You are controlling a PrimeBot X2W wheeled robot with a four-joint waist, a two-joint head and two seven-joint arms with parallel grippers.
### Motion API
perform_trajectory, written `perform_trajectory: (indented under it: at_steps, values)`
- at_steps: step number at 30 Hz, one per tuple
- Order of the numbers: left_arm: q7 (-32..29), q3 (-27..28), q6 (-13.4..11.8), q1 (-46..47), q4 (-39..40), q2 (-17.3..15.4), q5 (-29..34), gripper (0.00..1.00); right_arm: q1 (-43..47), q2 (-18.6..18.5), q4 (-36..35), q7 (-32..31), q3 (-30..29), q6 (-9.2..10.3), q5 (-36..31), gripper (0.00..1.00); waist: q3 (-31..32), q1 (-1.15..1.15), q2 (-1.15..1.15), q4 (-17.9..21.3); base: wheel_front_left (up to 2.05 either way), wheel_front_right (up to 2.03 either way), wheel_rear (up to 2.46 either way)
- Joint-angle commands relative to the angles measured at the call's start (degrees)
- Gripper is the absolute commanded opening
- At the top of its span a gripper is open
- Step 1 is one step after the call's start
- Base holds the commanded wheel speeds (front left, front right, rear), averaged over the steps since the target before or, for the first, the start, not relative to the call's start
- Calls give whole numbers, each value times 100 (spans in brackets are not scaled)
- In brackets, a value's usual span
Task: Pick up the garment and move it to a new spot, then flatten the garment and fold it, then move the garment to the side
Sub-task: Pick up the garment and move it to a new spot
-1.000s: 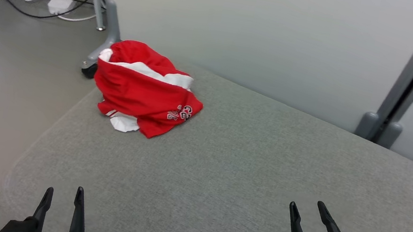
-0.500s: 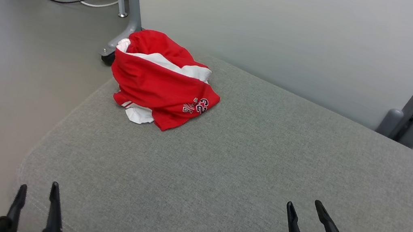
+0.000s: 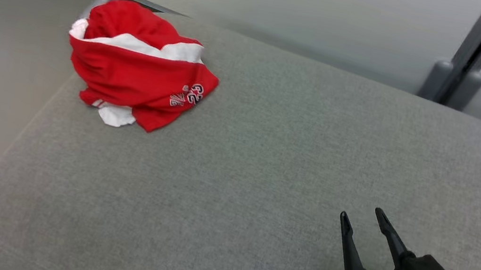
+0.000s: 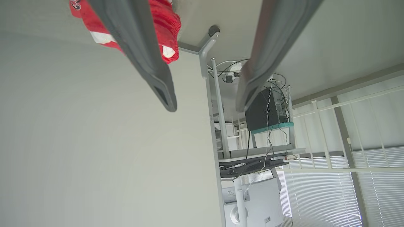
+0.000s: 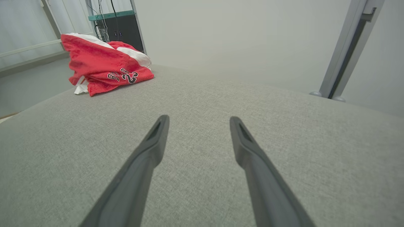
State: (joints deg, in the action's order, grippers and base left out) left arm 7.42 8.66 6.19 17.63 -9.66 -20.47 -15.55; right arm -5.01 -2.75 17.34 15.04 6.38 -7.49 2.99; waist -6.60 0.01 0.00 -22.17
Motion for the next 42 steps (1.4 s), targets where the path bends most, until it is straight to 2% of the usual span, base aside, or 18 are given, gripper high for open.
perform_trajectory:
  at_steps: [1, 6, 9, 16, 20, 27, 32, 33, 35, 36, 37, 38, 42]
  values:
    - [-117, -56, 52, 434, -133, -154, -95, 100, -126, -25, -45, 22, -27, -1, -87, 100, -112, -1, 0, 75, 0, 0, 0]
    - [-710, -358, 131, 1639, -997, -650, -573, 100, -327, -25, -148, 21, -86, -1, -374, 100, -646, -1, 0, 444, 0, 0, 0]
    - [-963, -737, 140, 2076, -1519, -916, -696, 100, -422, -25, -223, 22, -126, -1, -542, 100, -1004, -1, 0, 636, 0, 0, 0]
    - [-1195, -2123, 128, 2501, -2357, -1280, -1441, 100, -475, -25, -393, 21, -285, -1, -868, 100, -1630, -1, 0, 915, 0, 0, 0]
    - [-1169, -2705, 128, 2682, -2636, -1524, -1928, 100, -441, -35, -464, 12, -386, 2, -989, 100, -1884, -1, 0, 991, 0, 0, 0]
    - [-1223, -3663, 129, 3120, -3268, -1963, -1797, 100, -377, -46, -518, -1, -354, 4, -1048, 100, -2143, -1, 0, 1056, 0, 0, 0]
    - [-1622, -4358, 129, 3273, -3349, -2074, -2222, 100, -365, -47, -517, -21, -356, 4, -1025, 100, -2225, -1, 0, 1056, 0, 0, 0]
    - [-1637, -4466, 129, 3295, -3368, -2088, -2282, 90, -376, -47, -507, -27, -343, 4, -1010, 100, -2237, -1, 0, 1056, 0, 0, 0]
    - [-1669, -4702, 129, 3305, -3411, -2098, -2377, 49, -409, -44, -486, -28, -306, 4, -985, 100, -2250, -1, 0, 1065, 0, 0, 0]
    - [-1642, -4806, 129, 3331, -3440, -2128, -2391, 38, -430, -44, -478, -28, -293, 4, -980, 100, -2256, -1, 0, 1071, 0, 0, 0]
    - [-1595, -4895, 129, 3360, -3485, -2159, -2413, 10, -452, -44, -475, -29, -282, 4, -977, 100, -2260, -1, 0, 1078, 0, 0, 0]
    - [-1564, -4981, 129, 3384, -3535, -2180, -2416, 0, -465, -43, -472, -29, -276, 4, -974, 100, -2264, -1, 0, 1084, 0, 0, 0]
    - [-1331, -5249, 129, 3508, -3757, -2202, -2444, 0, -508, -43, -468, -28, -294, 4, -963, 100, -2245, -1, 0, 1102, 0, 0, 0]
